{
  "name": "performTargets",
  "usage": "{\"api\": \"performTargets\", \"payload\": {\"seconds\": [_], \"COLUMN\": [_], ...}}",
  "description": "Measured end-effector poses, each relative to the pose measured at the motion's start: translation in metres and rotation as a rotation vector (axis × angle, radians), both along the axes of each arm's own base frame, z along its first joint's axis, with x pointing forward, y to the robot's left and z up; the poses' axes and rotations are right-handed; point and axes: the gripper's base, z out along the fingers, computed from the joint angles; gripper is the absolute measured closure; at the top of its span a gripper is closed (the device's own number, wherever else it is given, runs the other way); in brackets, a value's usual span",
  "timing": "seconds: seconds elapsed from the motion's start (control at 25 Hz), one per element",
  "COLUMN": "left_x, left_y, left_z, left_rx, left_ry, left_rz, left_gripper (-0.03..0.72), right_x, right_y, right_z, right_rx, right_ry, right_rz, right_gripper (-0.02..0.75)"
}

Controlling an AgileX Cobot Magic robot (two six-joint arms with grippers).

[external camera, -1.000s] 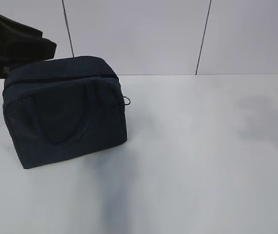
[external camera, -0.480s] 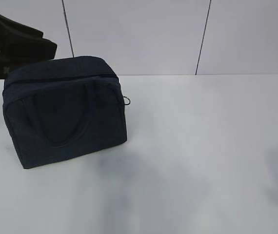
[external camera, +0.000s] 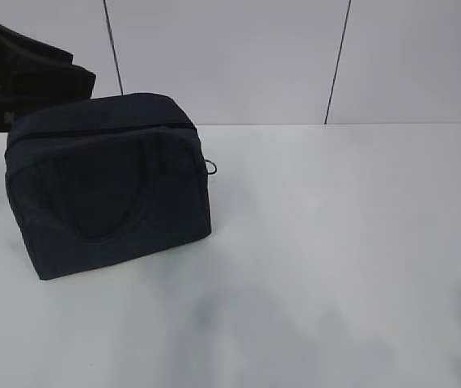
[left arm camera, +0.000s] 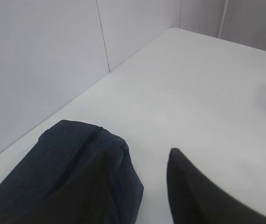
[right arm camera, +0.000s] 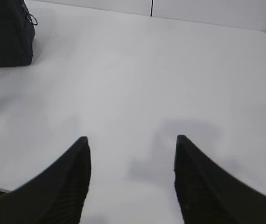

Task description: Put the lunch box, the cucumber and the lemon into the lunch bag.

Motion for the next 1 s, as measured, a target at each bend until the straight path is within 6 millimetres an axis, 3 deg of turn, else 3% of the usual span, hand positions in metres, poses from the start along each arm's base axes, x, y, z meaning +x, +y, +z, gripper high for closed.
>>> {"api": "performTargets", "payload": {"seconds": [0.28, 1.0], "left_x": [0.000, 0.001], "left_y": [0.000, 0.001], "left_z": [0.000, 0.000], "left_rx": [0.000, 0.001], "left_ry": [0.001, -0.004], "left_rz": [-0.002, 0.008], "left_gripper": [0.382, 0.382], "right_x": [0.001, 0.001], "right_y": [0.000, 0.000], "right_z": [-0.012, -0.012], "right_rx": [-0.011, -0.008], "right_ry": [0.081, 0.082], "right_rz": [-0.007, -0.009], "right_gripper": [0.301, 0.301]}}
